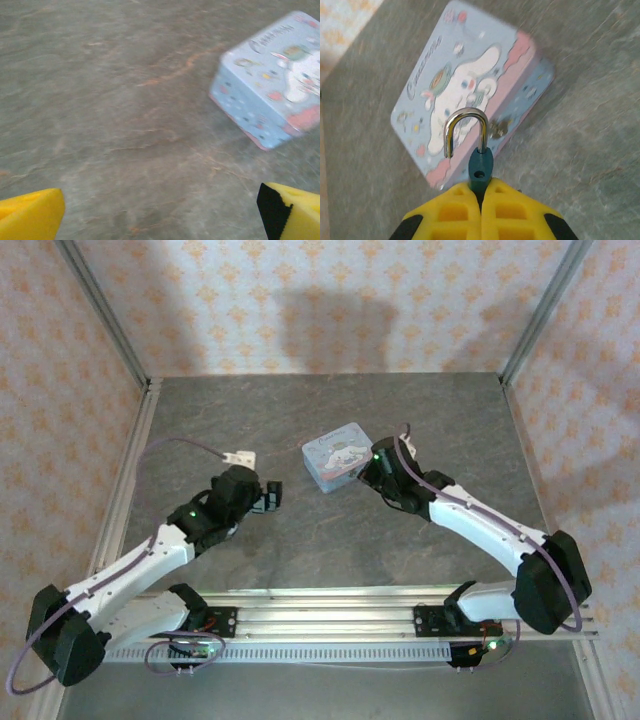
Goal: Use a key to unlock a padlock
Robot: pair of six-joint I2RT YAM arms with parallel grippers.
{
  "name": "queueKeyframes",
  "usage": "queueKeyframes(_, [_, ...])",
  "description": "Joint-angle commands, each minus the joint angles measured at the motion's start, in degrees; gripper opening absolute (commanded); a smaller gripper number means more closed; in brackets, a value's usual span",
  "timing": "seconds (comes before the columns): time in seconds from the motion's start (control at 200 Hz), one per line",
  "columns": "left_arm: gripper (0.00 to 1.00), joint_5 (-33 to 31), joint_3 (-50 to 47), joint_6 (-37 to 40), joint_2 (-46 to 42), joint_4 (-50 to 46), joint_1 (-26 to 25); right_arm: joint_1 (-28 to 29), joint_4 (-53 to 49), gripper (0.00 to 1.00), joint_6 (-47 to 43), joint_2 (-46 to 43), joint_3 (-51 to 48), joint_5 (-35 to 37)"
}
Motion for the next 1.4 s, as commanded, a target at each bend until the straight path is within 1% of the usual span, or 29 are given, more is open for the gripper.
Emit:
queueKeyframes(0.0, [1.00, 0.9, 2.0, -3.8, -1.6, -10.1, 4.5, 6.1, -3.1, 0.00, -4.9, 3.1, 1.8, -6.7])
queueKeyframes(0.105, [1.00, 3.5, 2.3, -6.3, -2.8, -12.5, 8.1, 13.6, 1.4, 0.00, -4.4, 11.2, 4.3, -11.8])
queueKeyframes(0.225, [1.00, 5.7, 2.2, -8.5, -4.0, -16.3, 10.5, 18.7, 6.1, 0.00, -4.0, 21.5, 9.3, -18.1])
queueKeyframes(0.3, [1.00, 6.2, 1.7, -9.6, -4.7, -18.6, 11.0, 20.2, 8.5, 0.00, -2.6, 26.0, 11.1, -20.8])
queueKeyframes(0.375, [1.00, 6.6, 0.5, -10.8, -6.0, -20.1, 11.1, 20.3, 11.9, 0.00, -0.2, 28.9, 10.8, -23.4])
queueKeyframes(0.445, [1.00, 7.0, -1.1, -10.8, -7.9, -20.5, 11.1, 20.3, 12.1, 0.01, 0.2, 30.2, 10.7, -23.4])
queueKeyframes(0.46, [1.00, 7.0, -1.5, -12.4, -8.4, -20.5, 11.1, 20.3, 11.6, 0.02, 0.1, 30.4, 10.7, -23.1])
queueKeyframes(0.505, [1.00, 6.8, -2.7, -13.1, -9.9, -20.5, 11.1, 20.3, 10.2, 0.03, -0.4, 30.5, 10.9, -22.1])
queueKeyframes(0.54, [1.00, 6.6, -3.5, -13.3, -11.1, -20.5, 11.1, 20.4, 9.0, 0.07, -0.9, 30.2, 11.0, -21.3])
queueKeyframes(0.571, [1.00, 6.5, -4.2, -13.4, -11.9, -20.4, 11.1, 20.3, 7.6, 0.12, -1.4, 29.9, 11.2, -20.5])
queueKeyframes(0.621, [1.00, 6.4, -5.0, -13.3, -13.0, -20.4, 11.1, 20.3, 5.3, 0.28, -2.5, 28.7, 11.4, -18.7])
queueKeyframes(0.646, [1.00, 6.5, -5.2, -13.2, -13.4, -20.5, 11.1, 20.4, 3.9, 0.34, -3.2, 28.0, 11.5, -17.6])
queueKeyframes(0.651, [1.00, 6.5, -5.3, -13.1, -13.5, -20.5, 11.1, 20.4, 3.9, 0.34, -3.2, 28.0, 11.5, -17.6])
queueKeyframes(0.661, [1.00, 6.5, -5.3, -13.0, -13.6, -20.5, 11.1, 20.3, 3.0, 0.38, -3.7, 27.5, 11.6, -16.9])
queueKeyframes(0.701, [1.00, 6.4, -5.5, -12.7, -14.0, -20.5, 11.1, 20.3, 0.3, 0.47, -4.9, 25.8, 11.9, -14.4])
queueKeyframes(0.796, [1.00, 6.7, -5.1, -11.5, -13.5, -20.0, 11.1, 20.3, -6.3, 0.61, -7.9, 20.9, 12.4, -7.4])
queueKeyframes(0.831, [1.00, 7.0, -4.5, -9.3, -12.7, -19.6, 11.2, 20.2, -8.9, 0.67, -8.9, 18.7, 12.4, -4.0])
queueKeyframes(0.926, [1.00, 6.7, -1.6, -7.3, -8.5, -19.0, 12.1, 20.1, -15.0, 0.80, -11.1, 11.4, 11.5, 7.3])
queueKeyframes(1.011, [1.00, 9.4, 1.8, -4.7, -3.7, -15.9, 14.1, 19.1, -18.8, 0.91, -12.3, 3.9, 9.5, 17.9])
queueKeyframes(1.076, [1.00, 11.8, 4.2, -2.3, 0.7, -12.8, 15.6, 17.3, -20.6, 1.00, -13.1, -1.8, 7.3, 25.3])
queueKeyframes(1.146, [1.00, 14.0, 7.2, 1.3, 6.0, -9.3, 17.0, 14.8, -20.3, 1.00, -15.4, -6.8, 4.1, 32.0])
queueKeyframes(1.166, [1.00, 13.9, 8.1, 2.1, 7.4, -8.4, 17.3, 13.9, -20.0, 1.00, -16.2, -9.4, 3.1, 34.1])
queueKeyframes(1.246, [1.00, 12.2, 11.0, 4.8, 12.5, -4.5, 19.0, 10.4, -16.7, 0.99, -20.2, -15.1, -1.4, 41.9])
queueKeyframes(1.276, [1.00, 11.1, 11.4, 5.9, 13.8, -2.4, 19.5, 9.0, -13.7, 0.99, -22.3, -17.1, -3.8, 44.6])
queueKeyframes(1.311, [1.00, 10.6, 11.6, 7.3, 15.3, 0.3, 20.1, 7.2, -8.5, 0.99, -26.9, -19.3, -7.1, 46.3])
queueKeyframes(1.351, [1.00, 12.5, 11.0, 9.8, 16.5, 4.4, 20.6, 4.6, -2.2, 0.99, -31.9, -21.7, -11.1, 46.7])
queueKeyframes(1.396, [1.00, 14.8, 9.9, 12.4, 17.6, 9.1, 20.9, 1.1, 4.4, 0.99, -36.8, -24.0, -15.5, 45.5])
